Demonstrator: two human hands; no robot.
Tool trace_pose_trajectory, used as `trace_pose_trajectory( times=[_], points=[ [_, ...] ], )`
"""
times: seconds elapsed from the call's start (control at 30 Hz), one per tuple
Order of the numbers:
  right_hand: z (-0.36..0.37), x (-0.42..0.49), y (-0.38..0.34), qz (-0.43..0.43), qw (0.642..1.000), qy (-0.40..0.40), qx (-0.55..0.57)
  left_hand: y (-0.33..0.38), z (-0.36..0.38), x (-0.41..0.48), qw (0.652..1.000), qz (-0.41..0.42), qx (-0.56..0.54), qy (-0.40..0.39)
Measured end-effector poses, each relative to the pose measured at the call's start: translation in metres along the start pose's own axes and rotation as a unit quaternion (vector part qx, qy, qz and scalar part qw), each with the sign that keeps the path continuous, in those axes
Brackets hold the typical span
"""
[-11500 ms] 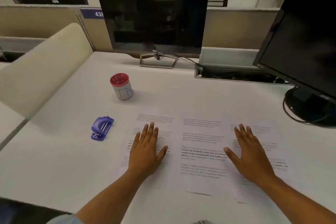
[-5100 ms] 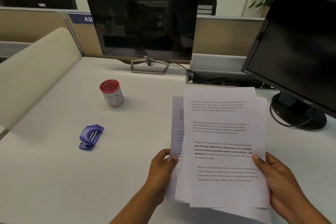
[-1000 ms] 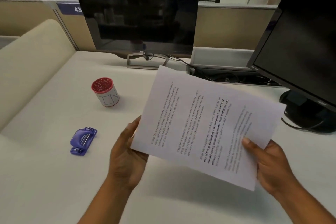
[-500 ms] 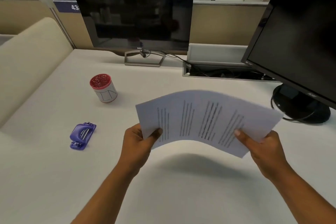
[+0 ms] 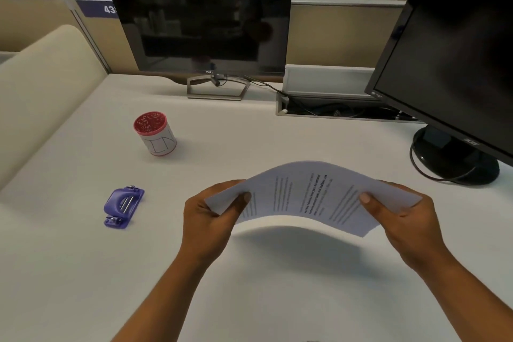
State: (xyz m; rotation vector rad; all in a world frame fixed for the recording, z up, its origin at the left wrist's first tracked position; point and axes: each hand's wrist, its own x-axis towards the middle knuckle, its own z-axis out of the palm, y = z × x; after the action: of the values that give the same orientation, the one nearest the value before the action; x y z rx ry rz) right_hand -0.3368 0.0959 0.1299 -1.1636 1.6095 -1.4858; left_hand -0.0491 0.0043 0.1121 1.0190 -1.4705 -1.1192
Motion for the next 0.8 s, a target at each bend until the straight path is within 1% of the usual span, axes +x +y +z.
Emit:
trace_pose_trajectory(
  times=[0.1, 0.2, 0.3, 0.4, 0.47, 0.53, 0.63, 0.7, 0.77, 0.8],
  points=[
    [0.002, 0.003, 0.014, 0.037, 0.998, -0.027, -0.04, -0.006, 0.005, 0.0, 0.999, -0.043, -0.003, -0.015],
    [0.0, 0.003, 0.027, 0.09, 0.994, -0.023, -0.056, -0.015, 0.01, 0.0, 0.997, -0.066, 0.014, -0.024],
    [-0.002, 0.001, 0.037, 0.119, 0.991, 0.026, -0.05, -0.019, 0.014, -0.001, 0.996, -0.083, 0.011, -0.013],
    [0.001, -0.005, 0.048, 0.185, 0.975, 0.114, -0.042, -0.02, 0.018, -0.004, 0.994, -0.106, -0.008, 0.012],
    [0.006, -0.013, 0.051, 0.257, 0.954, 0.153, 0.006, -0.017, 0.022, -0.008, 0.993, -0.115, -0.028, 0.024],
    [0.012, -0.02, 0.053, 0.313, 0.936, 0.152, 0.059, -0.015, 0.026, -0.014, 0.989, -0.134, -0.052, 0.045],
    [0.021, -0.03, 0.054, 0.338, 0.917, 0.133, 0.164, -0.012, 0.031, -0.022, 0.968, -0.181, -0.148, 0.089],
    [0.029, -0.032, 0.048, 0.354, 0.889, 0.119, 0.267, -0.01, 0.035, -0.027, 0.949, -0.213, -0.205, 0.111],
    [0.036, -0.033, 0.039, 0.343, 0.871, 0.09, 0.339, -0.007, 0.04, -0.031, 0.932, -0.24, -0.241, 0.121],
    [0.039, -0.034, 0.035, 0.329, 0.872, 0.077, 0.353, -0.006, 0.042, -0.033, 0.927, -0.247, -0.255, 0.12]
  ],
)
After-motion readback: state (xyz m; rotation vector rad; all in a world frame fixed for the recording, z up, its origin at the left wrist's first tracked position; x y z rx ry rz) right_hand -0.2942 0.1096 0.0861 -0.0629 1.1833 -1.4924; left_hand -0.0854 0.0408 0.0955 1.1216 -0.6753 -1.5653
